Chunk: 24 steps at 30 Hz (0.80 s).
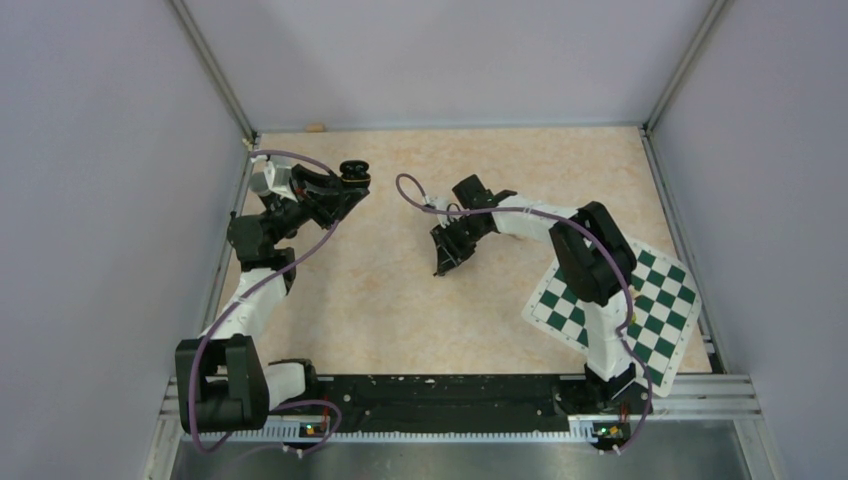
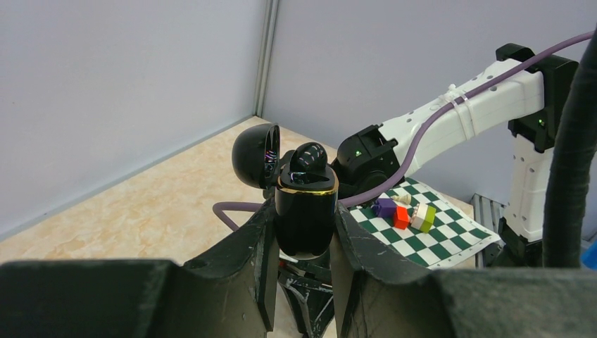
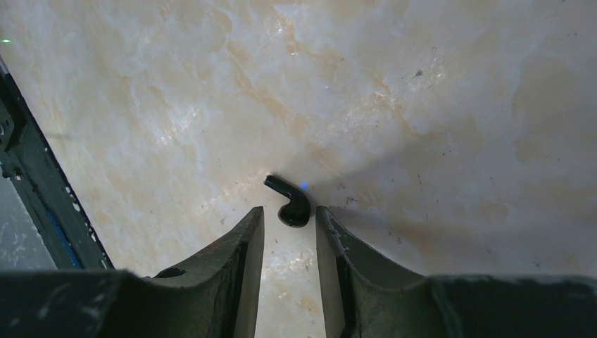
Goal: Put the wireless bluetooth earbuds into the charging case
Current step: Pick up the left earbud from the center of the board.
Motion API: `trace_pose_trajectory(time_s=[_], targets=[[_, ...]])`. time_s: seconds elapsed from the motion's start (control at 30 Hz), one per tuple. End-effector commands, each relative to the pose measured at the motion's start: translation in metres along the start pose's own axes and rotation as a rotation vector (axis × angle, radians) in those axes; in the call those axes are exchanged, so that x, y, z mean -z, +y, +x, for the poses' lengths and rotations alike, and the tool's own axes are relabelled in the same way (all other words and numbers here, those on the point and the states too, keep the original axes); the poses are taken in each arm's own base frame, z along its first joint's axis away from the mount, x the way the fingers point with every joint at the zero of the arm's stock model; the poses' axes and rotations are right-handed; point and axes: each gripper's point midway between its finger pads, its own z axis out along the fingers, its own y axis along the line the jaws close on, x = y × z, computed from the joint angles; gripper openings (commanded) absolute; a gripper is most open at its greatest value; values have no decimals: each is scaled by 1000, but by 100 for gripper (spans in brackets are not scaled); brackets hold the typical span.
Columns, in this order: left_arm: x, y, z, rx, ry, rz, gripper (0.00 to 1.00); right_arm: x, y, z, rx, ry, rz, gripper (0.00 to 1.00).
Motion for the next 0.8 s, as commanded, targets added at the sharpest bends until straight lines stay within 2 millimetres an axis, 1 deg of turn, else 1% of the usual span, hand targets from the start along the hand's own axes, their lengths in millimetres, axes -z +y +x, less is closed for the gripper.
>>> trace_pose_trajectory(time_s=[0.0,0.4,0.5,0.57,0.63,0.7,0.77], targets=[[-2,-5,-6,-38,-19,23,0,-6,-2,0,3,18,5,32],[-2,-5,-6,-40,-20,25,0,-11,-3,1,20,33,39,32],[-2,-6,-6,-39,-20,26,0,-12,-3,2,32,41,53,30],[-2,-6,-6,-40,-19,26,0,-13,-3,3,36,45,58,28],[-2,-6,-6,-41,-19,26,0,-13,-4,2,43,44,62,20],[-2,-5,-5,-39,-18,24,0,-11,-4,1,48,43,64,14],[-2,-5,-5,-37,-18,24,0,-9,-3,-3,59,34,70,13]])
